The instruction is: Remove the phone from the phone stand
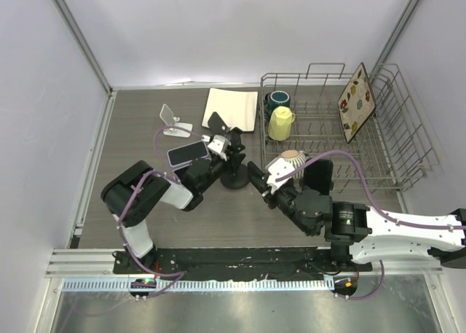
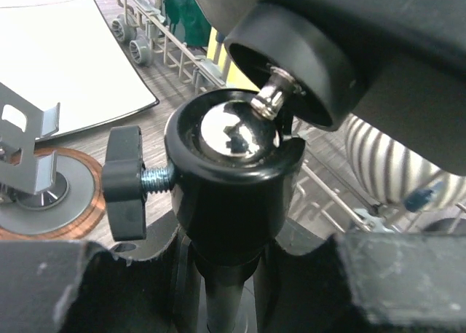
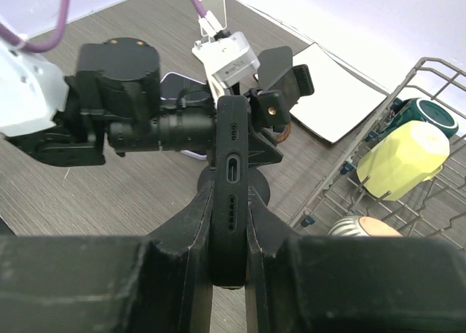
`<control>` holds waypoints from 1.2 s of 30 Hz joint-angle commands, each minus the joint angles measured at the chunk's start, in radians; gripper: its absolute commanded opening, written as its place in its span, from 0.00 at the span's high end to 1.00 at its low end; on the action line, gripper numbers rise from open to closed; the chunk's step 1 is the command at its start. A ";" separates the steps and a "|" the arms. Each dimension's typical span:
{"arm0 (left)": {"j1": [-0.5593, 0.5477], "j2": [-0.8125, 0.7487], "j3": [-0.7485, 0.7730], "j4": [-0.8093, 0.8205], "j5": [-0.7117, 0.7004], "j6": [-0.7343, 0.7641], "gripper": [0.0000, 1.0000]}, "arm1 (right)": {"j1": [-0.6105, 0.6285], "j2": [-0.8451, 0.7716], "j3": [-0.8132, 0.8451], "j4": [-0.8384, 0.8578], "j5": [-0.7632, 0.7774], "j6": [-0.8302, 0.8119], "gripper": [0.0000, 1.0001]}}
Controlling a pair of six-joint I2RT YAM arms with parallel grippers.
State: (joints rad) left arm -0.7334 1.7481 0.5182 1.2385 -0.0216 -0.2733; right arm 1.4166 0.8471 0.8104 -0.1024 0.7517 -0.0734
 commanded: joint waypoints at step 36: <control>-0.072 -0.634 -0.158 -0.533 -0.076 0.014 0.00 | -0.001 0.058 0.128 -0.017 0.121 0.101 0.99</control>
State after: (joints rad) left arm -0.7471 1.3453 0.3256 1.0950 -0.0093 -0.2787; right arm 1.4166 0.8574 0.8509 -0.1822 0.7891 -0.0368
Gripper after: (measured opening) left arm 0.996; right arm 0.218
